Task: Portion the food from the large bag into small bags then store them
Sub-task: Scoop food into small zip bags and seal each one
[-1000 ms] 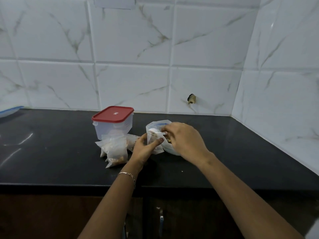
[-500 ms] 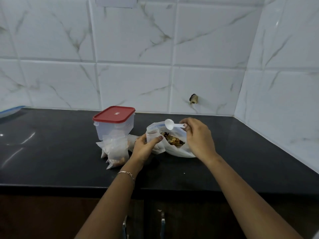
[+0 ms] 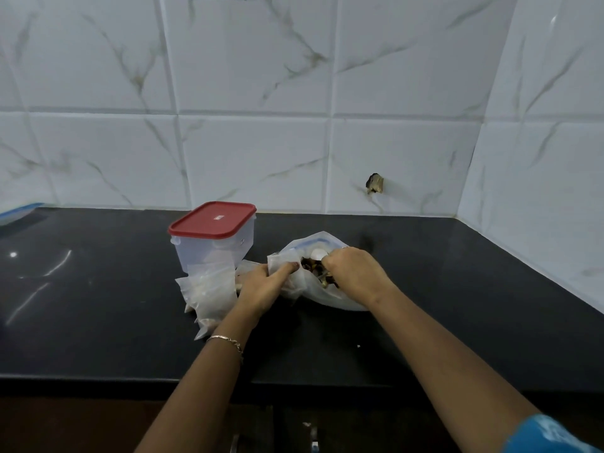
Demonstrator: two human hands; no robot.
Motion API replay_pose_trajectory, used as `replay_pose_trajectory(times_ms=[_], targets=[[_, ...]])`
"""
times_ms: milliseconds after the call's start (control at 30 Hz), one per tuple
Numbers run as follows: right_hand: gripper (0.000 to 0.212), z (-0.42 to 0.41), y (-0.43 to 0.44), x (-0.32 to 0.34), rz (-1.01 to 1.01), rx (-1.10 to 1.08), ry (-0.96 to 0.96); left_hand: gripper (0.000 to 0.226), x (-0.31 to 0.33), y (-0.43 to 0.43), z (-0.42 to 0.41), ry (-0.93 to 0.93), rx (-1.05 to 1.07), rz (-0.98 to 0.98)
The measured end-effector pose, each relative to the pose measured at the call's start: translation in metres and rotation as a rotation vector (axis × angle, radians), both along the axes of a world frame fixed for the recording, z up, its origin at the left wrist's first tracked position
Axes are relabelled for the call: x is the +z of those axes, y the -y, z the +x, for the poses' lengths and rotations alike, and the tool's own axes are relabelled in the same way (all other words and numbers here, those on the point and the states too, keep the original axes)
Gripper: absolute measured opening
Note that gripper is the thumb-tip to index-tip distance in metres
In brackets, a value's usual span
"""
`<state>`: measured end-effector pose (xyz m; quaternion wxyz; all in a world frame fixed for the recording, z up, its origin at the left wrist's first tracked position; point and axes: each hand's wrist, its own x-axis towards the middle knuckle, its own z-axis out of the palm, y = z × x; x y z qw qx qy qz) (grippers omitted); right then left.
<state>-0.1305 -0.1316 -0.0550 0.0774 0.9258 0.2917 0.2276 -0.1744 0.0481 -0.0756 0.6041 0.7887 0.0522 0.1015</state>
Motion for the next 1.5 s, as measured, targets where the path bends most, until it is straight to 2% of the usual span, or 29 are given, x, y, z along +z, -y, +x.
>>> replay_pose_trajectory(times_ms=[67, 200, 267, 333, 400, 467, 567, 633, 767, 933, 1267, 1333, 1500], targets=[[0.022, 0.003, 0.004, -0.005, 0.089, -0.014, -0.029, 0.020, 0.001, 0.000, -0.001, -0.001, 0.000, 0.022], [0.026, 0.006, 0.015, -0.002, 0.563, -0.011, -0.173, 0.022, 0.000, -0.001, 0.001, -0.024, -0.016, 0.055], [0.024, 0.007, 0.017, -0.002, 0.684, -0.002, -0.198, 0.026, -0.001, -0.002, 0.001, -0.030, -0.017, 0.052], [0.026, 0.007, 0.015, -0.003, 0.609, -0.002, -0.172, 0.030, 0.000, -0.002, 0.001, -0.037, -0.011, 0.056], [0.031, 0.005, 0.010, -0.006, 0.380, -0.026, -0.103, 0.031, -0.001, -0.003, 0.001, -0.037, -0.002, 0.062], [0.027, 0.000, 0.003, -0.007, 0.216, -0.012, -0.047, 0.030, -0.001, -0.003, 0.001, -0.035, 0.005, 0.063], [0.021, -0.002, 0.002, -0.007, 0.165, 0.069, -0.035, 0.024, -0.001, -0.002, 0.001, -0.027, 0.004, 0.054], [0.026, -0.001, 0.006, -0.007, 0.285, 0.060, -0.077, 0.028, -0.001, -0.002, 0.001, -0.030, 0.007, 0.053], [0.026, 0.004, 0.016, -0.009, 0.662, 0.047, -0.184, 0.041, -0.002, -0.004, 0.002, -0.070, -0.006, 0.047], [0.025, 0.002, 0.010, -0.017, 0.750, -0.024, -0.282, 0.038, -0.002, -0.004, 0.002, -0.063, -0.025, 0.050], [0.020, 0.010, 0.012, -0.030, 1.266, -0.135, -0.601, 0.035, -0.005, 0.003, 0.006, -0.095, -0.065, 0.054], [0.023, 0.007, 0.010, -0.034, 1.316, -0.141, -0.658, 0.036, -0.004, 0.003, 0.006, -0.117, -0.078, -0.014], [0.033, -0.003, 0.005, -0.035, 1.206, -0.180, -0.714, 0.040, -0.002, 0.006, 0.009, -0.132, -0.166, -0.208]])
